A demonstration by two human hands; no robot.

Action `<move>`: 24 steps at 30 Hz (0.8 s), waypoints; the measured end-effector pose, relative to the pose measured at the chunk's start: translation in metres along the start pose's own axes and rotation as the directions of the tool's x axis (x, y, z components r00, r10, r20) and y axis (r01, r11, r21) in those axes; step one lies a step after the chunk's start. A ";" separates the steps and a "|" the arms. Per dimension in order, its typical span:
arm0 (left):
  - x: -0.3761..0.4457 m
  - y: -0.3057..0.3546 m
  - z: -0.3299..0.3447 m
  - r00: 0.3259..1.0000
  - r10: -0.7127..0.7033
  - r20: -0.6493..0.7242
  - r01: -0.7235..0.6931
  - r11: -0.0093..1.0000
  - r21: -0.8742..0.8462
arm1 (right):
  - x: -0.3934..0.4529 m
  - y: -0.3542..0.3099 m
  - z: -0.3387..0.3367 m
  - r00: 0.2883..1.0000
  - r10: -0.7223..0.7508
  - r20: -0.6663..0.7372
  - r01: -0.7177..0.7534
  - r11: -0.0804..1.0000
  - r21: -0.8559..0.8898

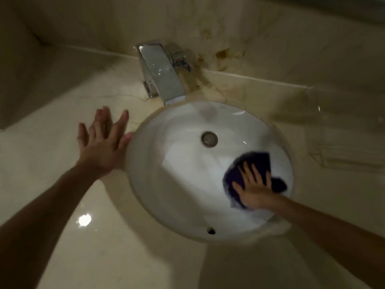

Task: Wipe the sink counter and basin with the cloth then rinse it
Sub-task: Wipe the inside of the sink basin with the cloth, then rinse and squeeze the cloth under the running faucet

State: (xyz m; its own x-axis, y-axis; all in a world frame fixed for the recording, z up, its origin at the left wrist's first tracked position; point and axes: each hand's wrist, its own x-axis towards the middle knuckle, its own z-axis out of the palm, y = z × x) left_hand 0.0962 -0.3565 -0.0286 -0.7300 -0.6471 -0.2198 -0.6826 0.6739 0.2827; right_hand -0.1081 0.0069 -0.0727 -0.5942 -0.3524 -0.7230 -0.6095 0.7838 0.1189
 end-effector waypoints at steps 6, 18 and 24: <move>-0.003 0.005 -0.010 0.999 0.008 0.049 -0.008 1.000 -0.002 | -0.030 -0.167 0.008 0.945 -0.285 0.162 0.225 0.923 0.313; -0.005 0.013 -0.013 0.999 -0.015 0.046 0.017 0.999 -0.043 | 0.039 -0.164 -0.099 0.881 -0.469 -0.067 0.426 0.722 0.545; -0.025 0.056 -0.021 0.976 0.161 -0.149 -0.178 0.979 -0.104 | 0.016 -0.115 -0.197 0.784 -0.072 -0.616 0.562 0.503 0.657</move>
State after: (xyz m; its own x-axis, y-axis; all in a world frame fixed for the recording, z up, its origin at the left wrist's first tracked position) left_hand 0.0772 -0.3101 0.0120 -0.8171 -0.5757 -0.0296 -0.5347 0.7376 0.4125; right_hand -0.1514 -0.1893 0.0364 -0.7458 -0.6475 -0.1565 -0.2956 0.5322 -0.7933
